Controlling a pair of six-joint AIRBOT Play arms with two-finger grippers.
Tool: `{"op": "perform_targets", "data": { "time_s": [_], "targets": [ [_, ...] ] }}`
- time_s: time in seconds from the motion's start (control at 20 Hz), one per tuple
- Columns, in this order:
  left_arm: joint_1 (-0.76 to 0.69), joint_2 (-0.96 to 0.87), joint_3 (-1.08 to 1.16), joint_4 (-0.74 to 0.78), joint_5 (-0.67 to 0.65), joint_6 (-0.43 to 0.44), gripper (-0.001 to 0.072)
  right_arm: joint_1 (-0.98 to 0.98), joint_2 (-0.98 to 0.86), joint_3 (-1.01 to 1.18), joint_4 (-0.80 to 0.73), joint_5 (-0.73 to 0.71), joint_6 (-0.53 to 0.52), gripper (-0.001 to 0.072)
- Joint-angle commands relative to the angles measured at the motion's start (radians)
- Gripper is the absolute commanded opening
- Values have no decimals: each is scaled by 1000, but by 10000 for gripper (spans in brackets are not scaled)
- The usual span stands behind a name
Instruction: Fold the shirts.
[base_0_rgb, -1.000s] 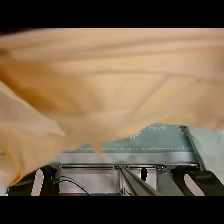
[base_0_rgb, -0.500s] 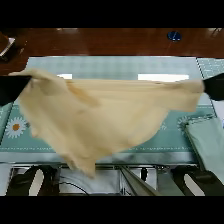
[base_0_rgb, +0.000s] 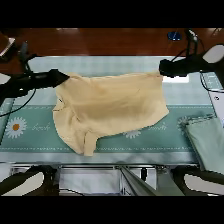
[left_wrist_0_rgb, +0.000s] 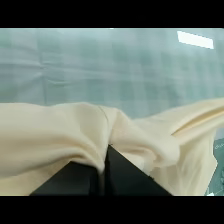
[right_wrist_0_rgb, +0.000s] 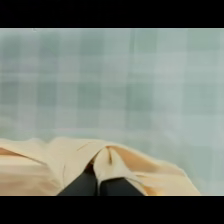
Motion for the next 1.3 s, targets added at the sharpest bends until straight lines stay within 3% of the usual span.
{"op": "perform_targets", "data": {
  "time_s": [0.0, 0.05, 0.1, 0.25, 0.4, 0.5, 0.55, 0.7, 0.85, 1.1, 1.25],
  "targets": [
    [-47, -138, 47, -7, 28, -32, 481, -8, -230, 180, 125, -33, 13, 132],
    [-41, -141, 47, 6, -7, -38, 512, -22, -264, 223, 168, -12, 18, 335],
    [-22, -138, 54, 57, -61, -39, 512, -42, -286, 257, 213, 14, 18, 405],
    [107, -123, 89, 317, -318, -192, 511, -142, -271, 314, 218, 170, -17, 405],
    [280, -42, 11, 509, -470, -239, 511, -246, -172, 286, -20, 345, -50, 405],
    [385, 54, -132, 507, -455, -238, 511, -298, -54, 141, -179, 347, -49, 405],
    [431, 103, -222, 507, -453, -241, 511, -323, 12, 32, -177, 301, -49, 405],
    [488, 193, -439, 480, -439, -298, 509, -362, 225, -354, -16, 108, -111, 405],
    [488, 202, -529, 428, -455, -270, 508, -359, 358, -606, 101, 59, -154, 404],
    [487, 196, -627, 316, -427, -215, 507, -359, 415, -778, 155, 56, -185, 404],
    [467, 186, -675, 214, -343, -184, 504, -359, 415, -786, 169, 45, -183, 405]
  ]
}}
